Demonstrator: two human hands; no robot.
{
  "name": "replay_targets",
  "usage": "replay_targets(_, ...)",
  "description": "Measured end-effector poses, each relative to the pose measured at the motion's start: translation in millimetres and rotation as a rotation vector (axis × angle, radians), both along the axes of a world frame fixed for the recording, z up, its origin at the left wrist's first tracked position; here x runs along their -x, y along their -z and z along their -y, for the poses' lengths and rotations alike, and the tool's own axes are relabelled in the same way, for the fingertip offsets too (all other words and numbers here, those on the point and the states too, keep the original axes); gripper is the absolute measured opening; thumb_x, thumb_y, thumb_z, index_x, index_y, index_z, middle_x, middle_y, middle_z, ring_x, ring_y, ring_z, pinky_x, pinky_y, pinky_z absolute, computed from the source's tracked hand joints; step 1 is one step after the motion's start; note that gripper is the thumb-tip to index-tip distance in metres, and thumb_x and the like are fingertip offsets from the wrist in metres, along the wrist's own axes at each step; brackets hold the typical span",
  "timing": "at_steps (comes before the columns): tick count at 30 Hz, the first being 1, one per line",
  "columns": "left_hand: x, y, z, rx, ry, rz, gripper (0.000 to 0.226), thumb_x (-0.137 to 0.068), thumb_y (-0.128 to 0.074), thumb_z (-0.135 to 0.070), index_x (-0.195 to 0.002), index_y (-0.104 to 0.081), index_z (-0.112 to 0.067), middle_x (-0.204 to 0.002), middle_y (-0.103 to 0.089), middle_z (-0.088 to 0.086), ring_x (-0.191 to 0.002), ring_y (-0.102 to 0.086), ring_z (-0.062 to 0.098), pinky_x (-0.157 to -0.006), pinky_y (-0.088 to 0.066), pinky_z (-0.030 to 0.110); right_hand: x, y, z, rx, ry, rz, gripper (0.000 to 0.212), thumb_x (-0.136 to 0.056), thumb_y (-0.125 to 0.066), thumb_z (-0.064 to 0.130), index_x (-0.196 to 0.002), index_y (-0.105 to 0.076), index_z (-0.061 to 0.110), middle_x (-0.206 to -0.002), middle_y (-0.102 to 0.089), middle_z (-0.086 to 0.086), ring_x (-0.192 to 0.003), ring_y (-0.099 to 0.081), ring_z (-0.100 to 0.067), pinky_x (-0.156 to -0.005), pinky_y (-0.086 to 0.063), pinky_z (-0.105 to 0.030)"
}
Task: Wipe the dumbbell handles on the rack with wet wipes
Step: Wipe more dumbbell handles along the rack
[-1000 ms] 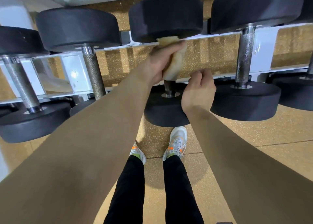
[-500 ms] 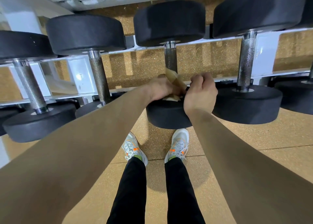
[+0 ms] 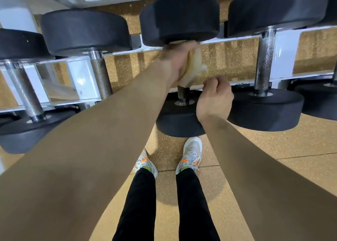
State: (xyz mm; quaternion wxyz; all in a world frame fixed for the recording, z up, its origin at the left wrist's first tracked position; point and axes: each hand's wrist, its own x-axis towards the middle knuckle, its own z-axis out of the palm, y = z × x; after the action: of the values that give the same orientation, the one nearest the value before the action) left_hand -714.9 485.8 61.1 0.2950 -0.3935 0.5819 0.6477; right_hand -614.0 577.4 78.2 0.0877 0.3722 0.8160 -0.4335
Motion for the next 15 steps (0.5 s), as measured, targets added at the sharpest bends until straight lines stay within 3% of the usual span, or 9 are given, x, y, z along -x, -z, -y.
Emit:
replay_targets(3, -18, 1, 1, 0.015, 0.059, -0.036, 0.020, -0.084, -0.080, -0.031, -0.089, -0.069, -0.016, -0.070, -0.072, -0.003, -0.065, -0.071, 0.014, -0.065, -0.058, 0.028, 0, 0, -1, -0.002, 0.000, -0.018, 0.025, -0.098, -0.041, 0.019, -0.085, -0.057, 0.006, -0.072, -0.056, -0.003, -0.064, -0.047, -0.016, -0.052, -0.029, -0.030)
replay_targets(6, -38, 9, 14, -0.226, 0.156, 0.041, 0.018, -0.089, -0.075, -0.025, -0.097, -0.066, -0.012, -0.071, -0.067, 0.003, -0.061, -0.066, 0.017, -0.062, -0.055, 0.029, -1, 0, 0, -0.008, -0.014, -0.024, 0.025, -0.098, -0.040, 0.020, -0.085, -0.058, 0.006, -0.074, -0.056, -0.003, -0.064, -0.047, -0.012, -0.052, -0.029, -0.029)
replay_targets(9, -44, 12, 27, -0.407, 0.307, 0.142, 0.014, -0.091, -0.070, -0.022, -0.097, -0.063, -0.011, -0.077, -0.065, 0.007, -0.069, -0.064, 0.020, -0.070, -0.054, 0.033, -1, -1, -1, -0.013, -0.013, -0.022, 0.026, -0.097, -0.039, 0.022, -0.085, -0.057, 0.007, -0.075, -0.057, -0.004, -0.066, -0.049, -0.019, -0.055, -0.029, -0.034)
replay_targets(13, -50, 13, 27, -0.407, 0.390, 0.112, 0.008, -0.092, -0.068, -0.012, -0.096, -0.065, -0.006, -0.085, -0.069, 0.011, -0.079, -0.067, 0.024, -0.077, -0.058, 0.034, -1, -1, -1, 0.000, -0.011, -0.015, 0.026, -0.096, -0.038, 0.025, -0.081, -0.054, 0.010, -0.072, -0.055, -0.002, -0.066, -0.048, -0.021, -0.060, -0.033, -0.034)
replay_targets(15, -53, 12, 21, -0.218, 0.400, 0.089, 0.024, -0.086, -0.077, -0.020, -0.100, -0.069, -0.004, -0.094, -0.073, 0.012, -0.087, -0.071, 0.025, -0.085, -0.060, 0.035, -1, -2, 0, 0.004, -0.013, -0.017, 0.025, -0.094, -0.037, 0.028, -0.078, -0.050, 0.014, -0.070, -0.052, -0.001, -0.065, -0.046, -0.020, -0.061, -0.033, -0.034)
